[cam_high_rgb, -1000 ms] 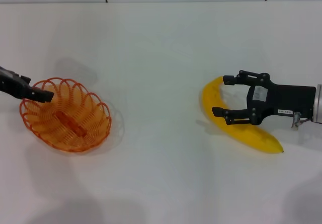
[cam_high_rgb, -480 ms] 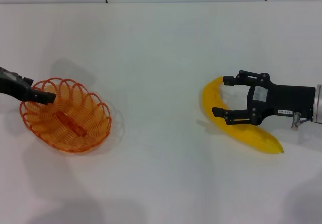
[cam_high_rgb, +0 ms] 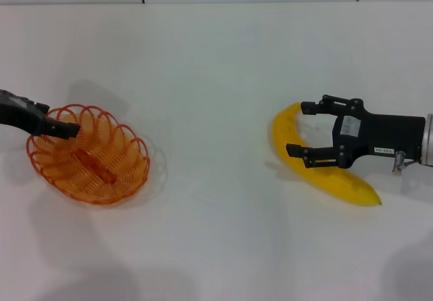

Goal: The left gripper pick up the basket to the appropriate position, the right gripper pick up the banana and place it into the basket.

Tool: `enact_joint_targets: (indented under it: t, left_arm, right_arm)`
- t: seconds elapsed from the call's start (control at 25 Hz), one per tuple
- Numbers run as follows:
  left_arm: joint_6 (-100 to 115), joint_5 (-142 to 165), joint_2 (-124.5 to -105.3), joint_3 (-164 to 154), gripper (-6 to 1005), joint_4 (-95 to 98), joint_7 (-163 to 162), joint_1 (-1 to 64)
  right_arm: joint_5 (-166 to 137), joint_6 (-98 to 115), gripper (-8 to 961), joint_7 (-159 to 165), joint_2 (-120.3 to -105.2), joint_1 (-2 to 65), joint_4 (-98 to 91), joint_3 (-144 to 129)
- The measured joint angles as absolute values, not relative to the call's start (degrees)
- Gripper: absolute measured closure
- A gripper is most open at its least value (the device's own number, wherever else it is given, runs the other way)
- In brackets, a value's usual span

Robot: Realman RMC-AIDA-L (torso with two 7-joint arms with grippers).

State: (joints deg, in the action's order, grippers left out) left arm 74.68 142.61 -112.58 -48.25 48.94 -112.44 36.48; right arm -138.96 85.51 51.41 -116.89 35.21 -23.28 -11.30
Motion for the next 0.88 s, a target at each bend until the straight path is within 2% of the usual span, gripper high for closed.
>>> enact_joint_targets:
  t: [0.88]
  left_arm:
    - [72.42, 142.29, -112.67, -47.9, 189, 46.09, -110.86, 36.74]
  right_arm:
    - [-138.96, 84.81, 79, 51.37, -116.93, 35.23, -22.69, -11.4]
